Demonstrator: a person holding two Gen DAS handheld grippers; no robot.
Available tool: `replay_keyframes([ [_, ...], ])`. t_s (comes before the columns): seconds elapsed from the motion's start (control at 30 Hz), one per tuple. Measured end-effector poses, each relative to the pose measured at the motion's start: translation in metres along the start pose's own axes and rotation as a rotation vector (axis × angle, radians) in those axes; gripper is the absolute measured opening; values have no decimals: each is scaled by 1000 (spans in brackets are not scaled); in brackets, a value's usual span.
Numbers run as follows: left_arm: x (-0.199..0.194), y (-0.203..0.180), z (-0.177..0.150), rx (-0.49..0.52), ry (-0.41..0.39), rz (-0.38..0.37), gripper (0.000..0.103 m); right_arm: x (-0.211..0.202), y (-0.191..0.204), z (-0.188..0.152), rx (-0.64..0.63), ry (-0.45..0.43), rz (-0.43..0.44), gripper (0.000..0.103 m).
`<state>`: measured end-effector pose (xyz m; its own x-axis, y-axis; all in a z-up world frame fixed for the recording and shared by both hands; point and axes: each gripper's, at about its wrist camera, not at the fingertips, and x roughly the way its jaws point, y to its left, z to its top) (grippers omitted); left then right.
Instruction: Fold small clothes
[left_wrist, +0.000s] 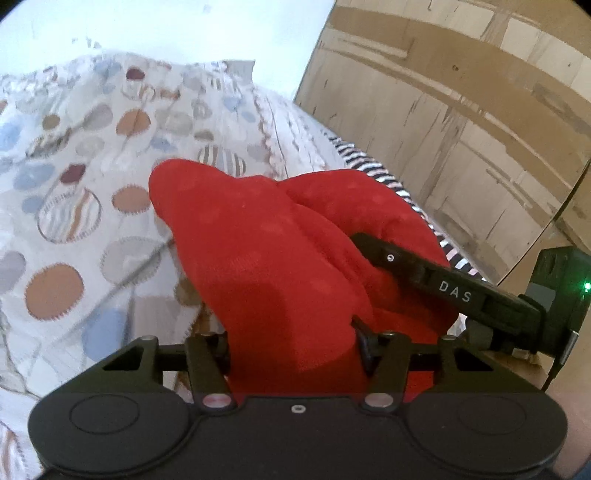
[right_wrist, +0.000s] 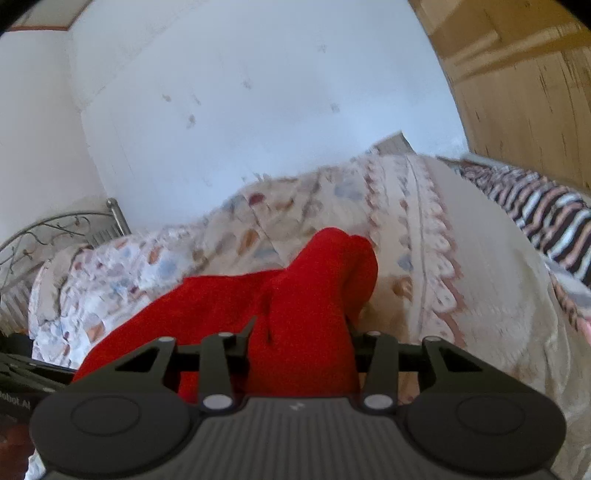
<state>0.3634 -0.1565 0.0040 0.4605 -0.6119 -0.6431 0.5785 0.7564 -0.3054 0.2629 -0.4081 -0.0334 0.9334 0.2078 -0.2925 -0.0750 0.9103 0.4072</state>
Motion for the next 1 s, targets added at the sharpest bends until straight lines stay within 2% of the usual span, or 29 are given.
replay_keyframes([
  [0.17,-24,14,14,41,-31,61,58,16,25,14,-6,-19,46,46],
  [0.33,-49,51,26,46,-43,146,58,58,58,18,59,-7,104,46],
  [0.53,-84,105,37,37,-73,251,58,113,111,21,48,6,185,46],
  [0.67,-88,141,29,-15,-64,266,59,140,134,15,25,41,203,47],
  [0.8,-69,177,3,-131,-4,253,61,170,138,-9,6,154,158,49],
  [0.93,-68,189,-15,-168,-61,232,66,171,126,-26,17,164,128,56],
  [1.0,-67,187,-16,-154,-65,238,69,169,123,-27,21,167,125,61],
])
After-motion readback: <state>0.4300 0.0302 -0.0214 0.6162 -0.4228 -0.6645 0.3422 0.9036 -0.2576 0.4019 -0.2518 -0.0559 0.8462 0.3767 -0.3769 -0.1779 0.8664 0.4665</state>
